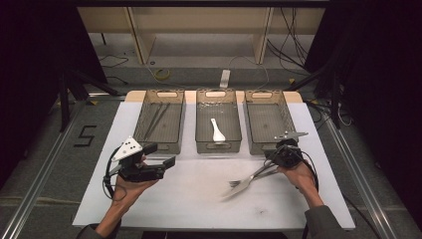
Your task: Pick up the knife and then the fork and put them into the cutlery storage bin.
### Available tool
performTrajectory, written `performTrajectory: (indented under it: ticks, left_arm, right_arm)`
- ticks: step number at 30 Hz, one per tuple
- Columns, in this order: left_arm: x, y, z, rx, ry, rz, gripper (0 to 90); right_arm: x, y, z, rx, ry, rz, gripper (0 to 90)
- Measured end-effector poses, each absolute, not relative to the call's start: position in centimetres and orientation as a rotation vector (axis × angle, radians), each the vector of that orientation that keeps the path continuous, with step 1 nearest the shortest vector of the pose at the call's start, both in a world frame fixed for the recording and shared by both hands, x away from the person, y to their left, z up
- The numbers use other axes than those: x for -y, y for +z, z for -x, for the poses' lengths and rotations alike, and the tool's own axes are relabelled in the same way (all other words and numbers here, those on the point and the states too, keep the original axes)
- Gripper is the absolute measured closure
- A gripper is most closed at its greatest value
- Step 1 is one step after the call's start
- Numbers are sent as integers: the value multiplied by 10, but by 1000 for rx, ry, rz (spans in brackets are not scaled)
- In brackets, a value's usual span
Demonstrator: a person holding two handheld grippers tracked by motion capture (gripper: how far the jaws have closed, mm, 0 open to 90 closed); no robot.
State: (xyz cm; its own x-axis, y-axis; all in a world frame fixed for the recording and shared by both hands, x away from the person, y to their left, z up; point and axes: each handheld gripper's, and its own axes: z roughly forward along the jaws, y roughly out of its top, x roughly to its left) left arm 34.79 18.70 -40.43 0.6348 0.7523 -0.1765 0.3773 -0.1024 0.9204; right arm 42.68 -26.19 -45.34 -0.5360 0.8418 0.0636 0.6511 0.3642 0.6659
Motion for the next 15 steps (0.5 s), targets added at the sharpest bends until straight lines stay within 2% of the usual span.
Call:
performTrajectory:
  ticks: [15]
  left_arm:
    - [-185, -404, -350, -910, 394, -1715, 160]
  right_arm:
    - [275, -472, -437, -2380, 831, -1396, 900]
